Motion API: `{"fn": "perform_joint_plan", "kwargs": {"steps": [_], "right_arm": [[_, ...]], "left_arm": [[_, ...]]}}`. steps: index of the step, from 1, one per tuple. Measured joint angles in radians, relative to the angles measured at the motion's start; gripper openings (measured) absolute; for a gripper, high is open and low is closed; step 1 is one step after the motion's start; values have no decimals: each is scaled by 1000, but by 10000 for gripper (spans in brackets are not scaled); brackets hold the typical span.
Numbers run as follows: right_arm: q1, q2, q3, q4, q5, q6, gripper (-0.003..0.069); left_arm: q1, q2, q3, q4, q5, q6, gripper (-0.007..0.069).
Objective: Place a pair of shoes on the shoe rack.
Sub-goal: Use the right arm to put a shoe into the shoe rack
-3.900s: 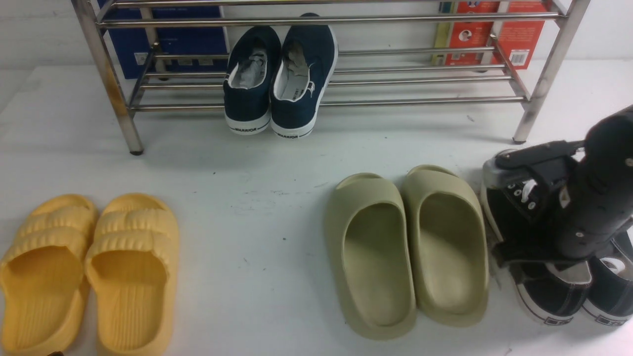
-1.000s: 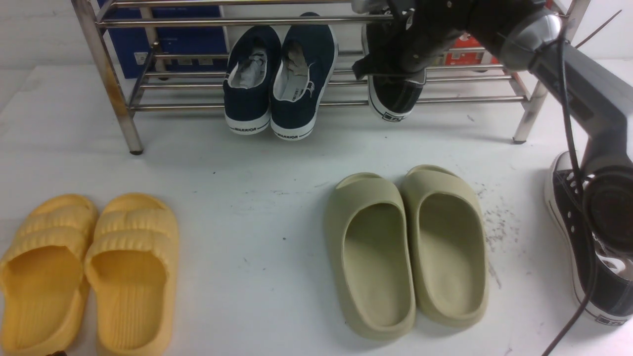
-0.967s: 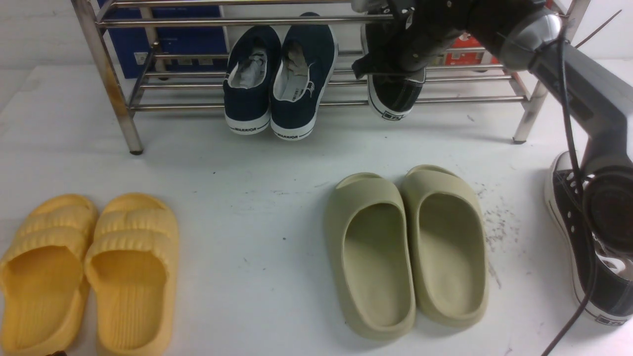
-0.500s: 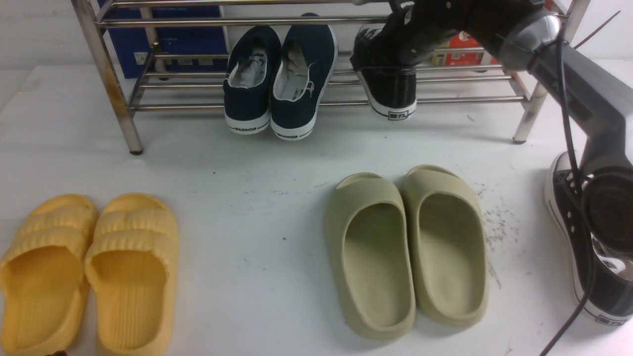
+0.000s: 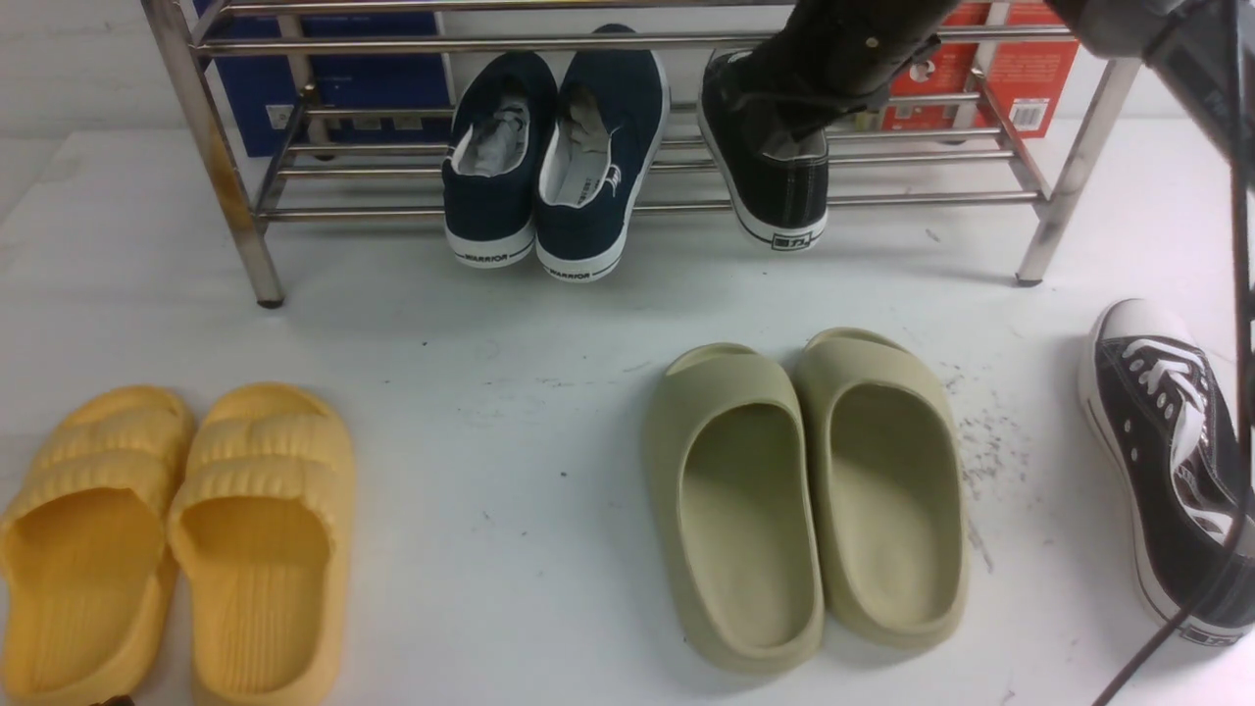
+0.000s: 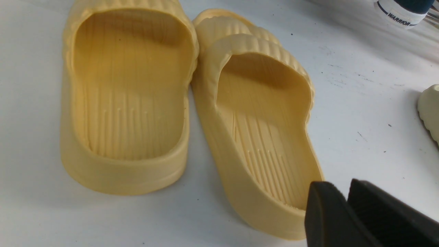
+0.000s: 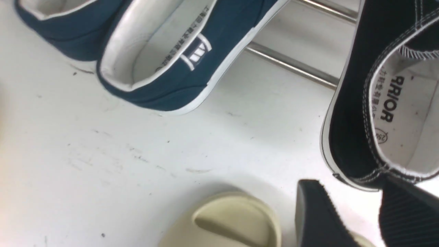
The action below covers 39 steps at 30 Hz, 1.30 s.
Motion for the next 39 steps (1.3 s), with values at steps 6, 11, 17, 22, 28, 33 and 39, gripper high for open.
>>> {"fn": "perform_joint_plan", "kwargs": {"steps": [6,11,17,22,28,33,39], "right_arm": [[0,-27,40,3,4,11,121],[0,-149,298,-3,4,21,10],[4,-144,458,33,-21,12,6],[16,-89,481,3,-134,8,8],[-14,-56,481,-73,-312,44,11],[-14,-49,481,-75,-420,45,13],[-11,-44,482,-76,-452,47,15]], "left_arm": [[0,0,0,0,0,0,115],[0,0,0,0,0,0,124],[0,0,0,0,0,0,127],[0,0,0,0,0,0,127],[0,0,0,0,0,0,132],[0,0,0,0,0,0,134],[0,0,0,0,0,0,141]]}}
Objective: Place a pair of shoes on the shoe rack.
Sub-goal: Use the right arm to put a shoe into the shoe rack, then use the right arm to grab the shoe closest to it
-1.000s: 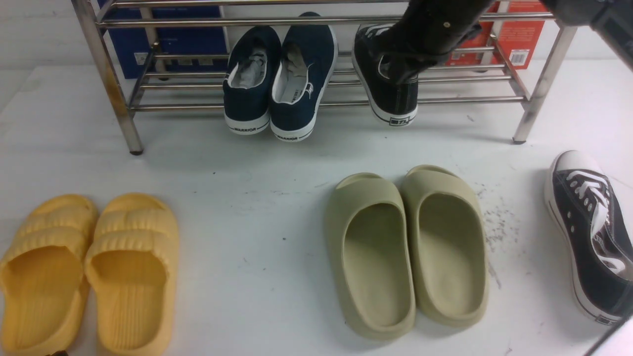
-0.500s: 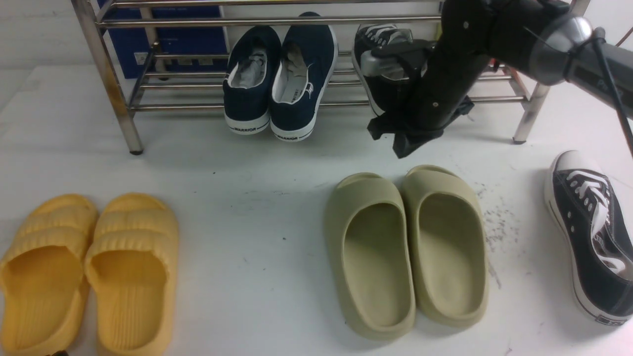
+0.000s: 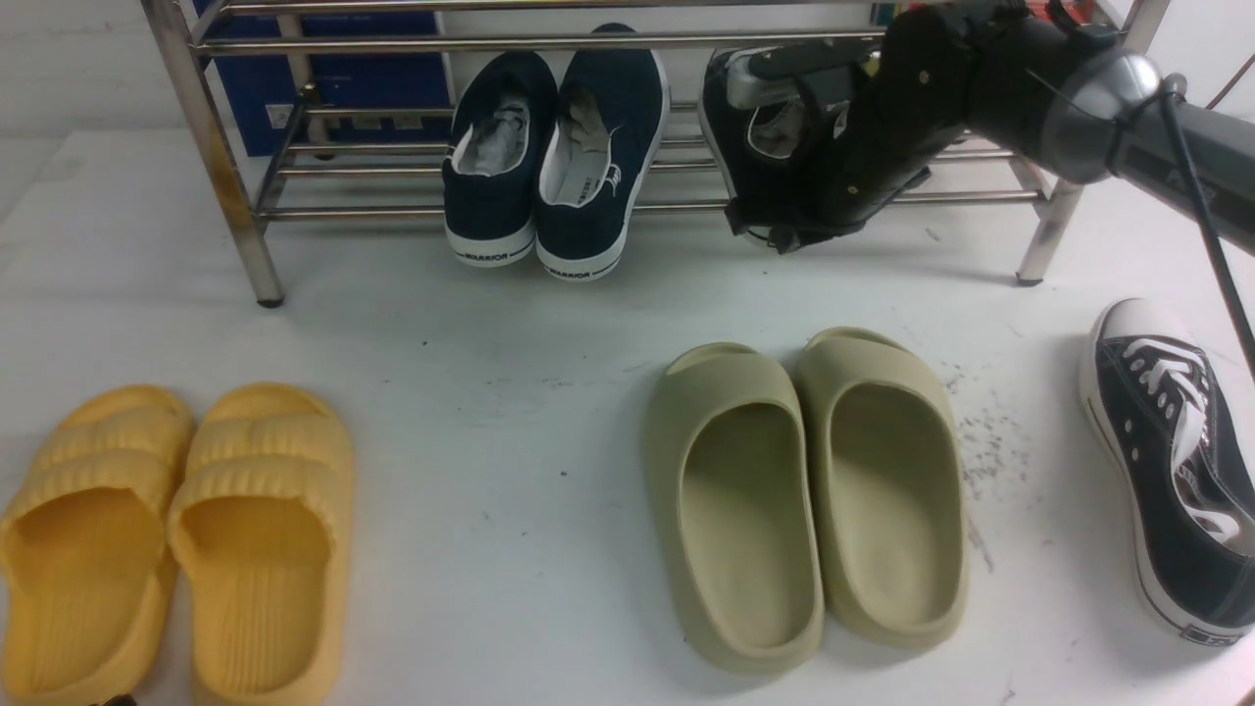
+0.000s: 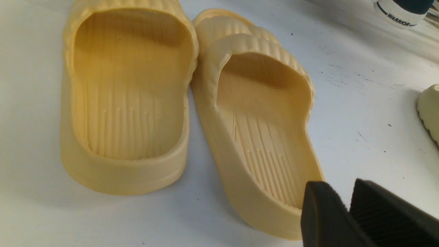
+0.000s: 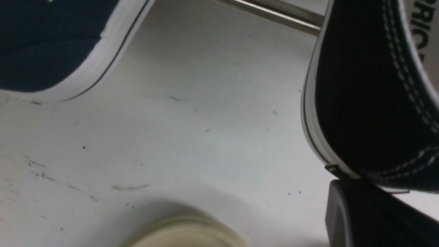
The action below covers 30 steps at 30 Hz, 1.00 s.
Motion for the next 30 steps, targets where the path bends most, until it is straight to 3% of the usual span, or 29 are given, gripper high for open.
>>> {"fn": "perform_joint_plan", "kwargs": {"steps": [7,18,30], "right_arm": [[2,3,2,4,-75,0,19],[1,-14,2,35,-46,0,27],[1,-215,2,78,432,-64,36]], "left_arm": [[0,0,0,0,0,0,143],[0,0,0,0,0,0,151],[0,0,0,0,0,0,165]]}}
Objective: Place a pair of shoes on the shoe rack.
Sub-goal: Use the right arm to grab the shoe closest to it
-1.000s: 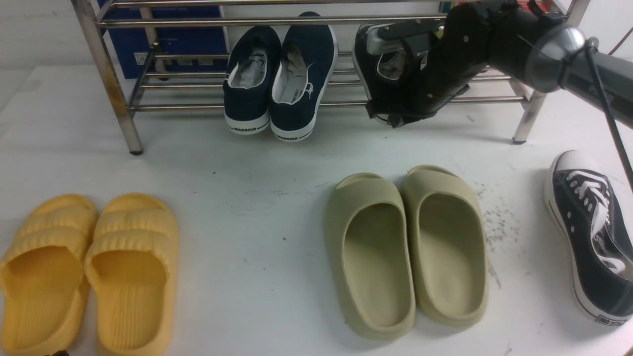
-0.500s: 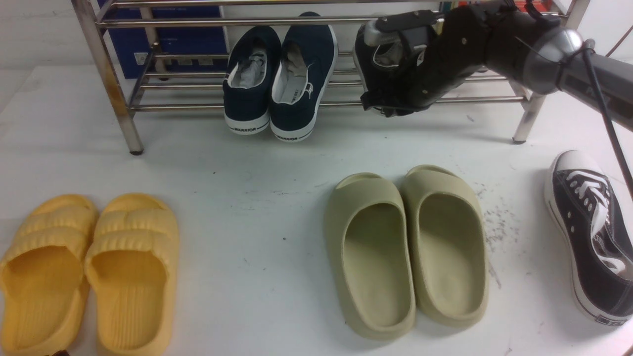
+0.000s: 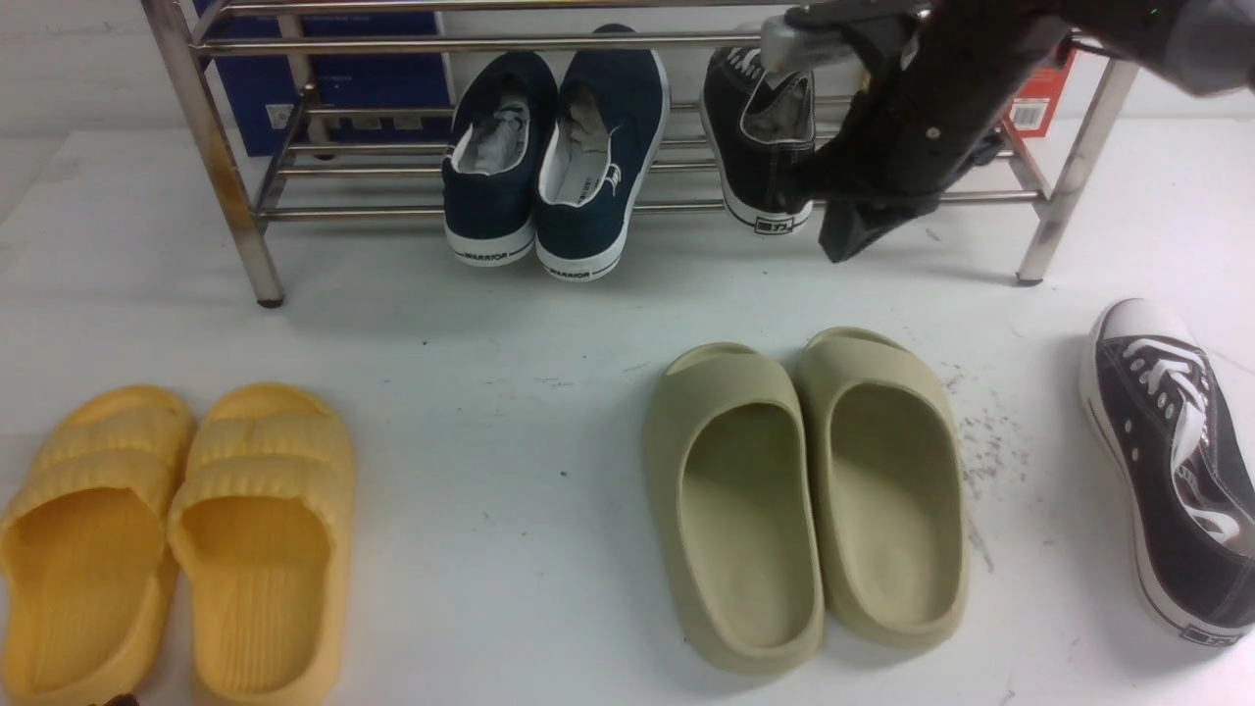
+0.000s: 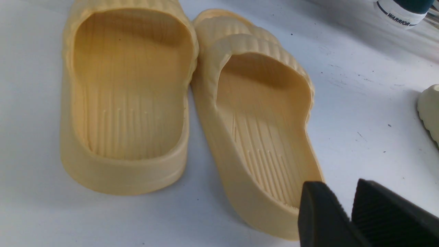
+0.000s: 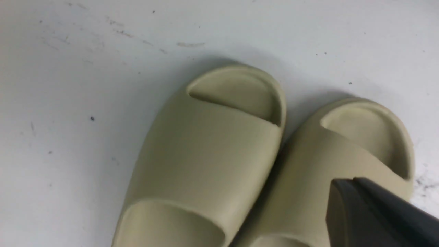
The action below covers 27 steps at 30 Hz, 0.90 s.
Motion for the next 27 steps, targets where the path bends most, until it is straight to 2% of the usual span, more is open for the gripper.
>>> {"fn": "perform_joint_plan", "kwargs": {"steps": [7,8,9,12,15,18,21,25,27], "right_arm": [[0,-226,137,-91,9,39,36],[0,-310,238,-168,9,82,36],[0,-319,250,-180,9,95,36],[-1,-456,482,-336,15,217,42],[-10,-537,667,-400,17,330,67],[-50,-588,815,-387,-29,396,118],[-133,-604,927,-318,-122,411,218],[-217,-591,1023,-215,-275,359,370],[-250,-568,1050,-180,-350,329,421]], "left_arm": [[0,0,0,0,0,0,174],[0,0,0,0,0,0,177],[0,0,0,0,0,0,178],[0,0,0,0,0,0,182],[0,0,0,0,0,0,185],[0,0,0,0,0,0,186],[0,0,0,0,0,0,189],[0,0,0,0,0,0,196],[0,0,0,0,0,0,197]]}}
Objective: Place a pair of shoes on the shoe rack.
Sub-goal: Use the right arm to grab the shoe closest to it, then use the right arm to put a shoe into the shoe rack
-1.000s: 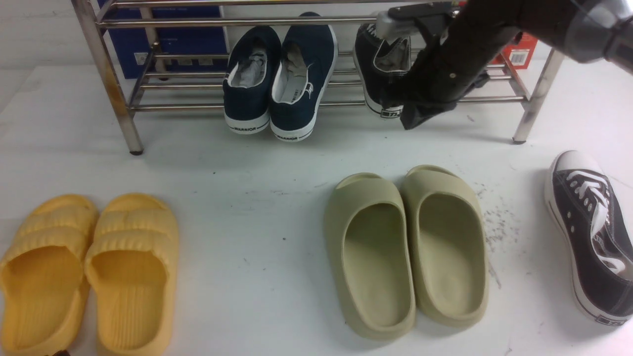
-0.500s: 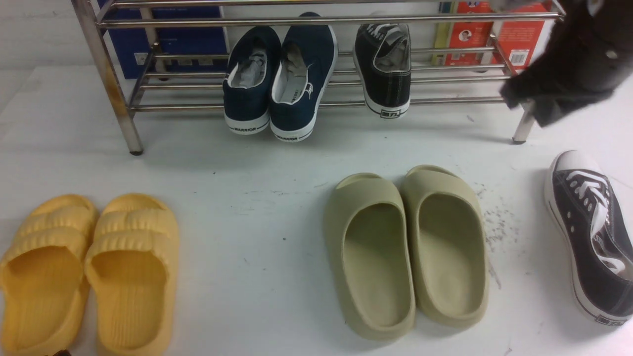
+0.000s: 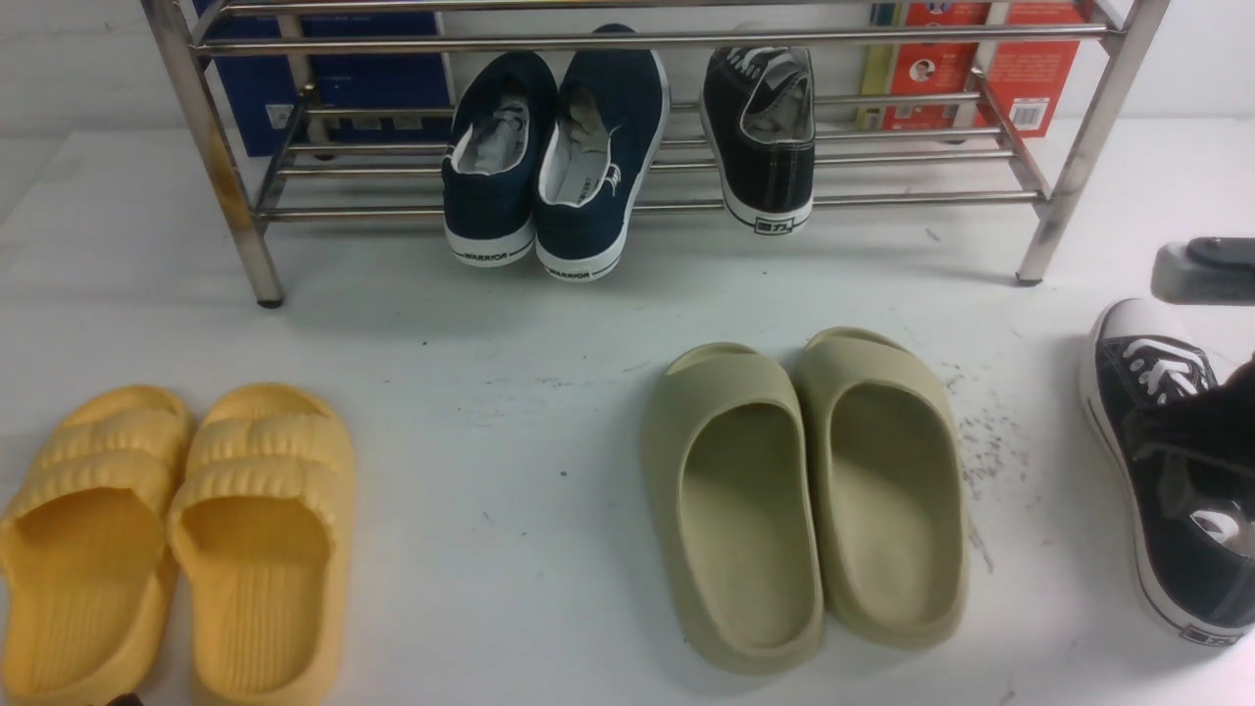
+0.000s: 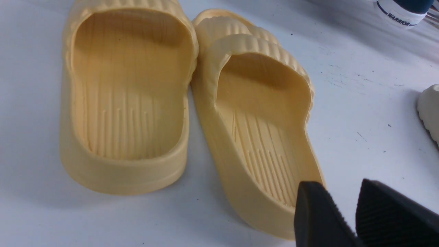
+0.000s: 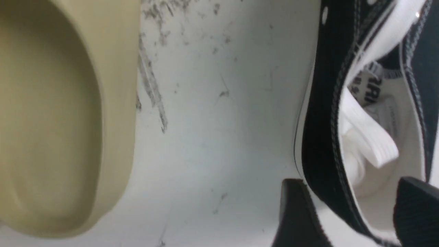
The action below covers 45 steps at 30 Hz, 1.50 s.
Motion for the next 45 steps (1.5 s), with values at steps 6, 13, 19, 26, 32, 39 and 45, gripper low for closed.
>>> {"fn": "perform_joint_plan", "kwargs": {"steps": [6,13,19,26,32,39,45], "right_arm": [[-54,103,12,14,-86,-19,439],[-61,202,11,35,-106,-74,239],[-60,181,7,67,-87,-117,23],[79,5,-31,119,101,-127,25],[203,22,-202,137,112,-132,26],[208,240,-468,87,109,-153,28],[201,458,-731,54,139,-153,29]], "left_arm": [[0,0,0,0,0,0,200],[0,0,0,0,0,0,206],[0,0,0,0,0,0,207],[0,0,0,0,0,0,213],[0,0,0,0,0,0,218],[0,0,0,0,0,0,218],[0,0,0,0,0,0,223]]}}
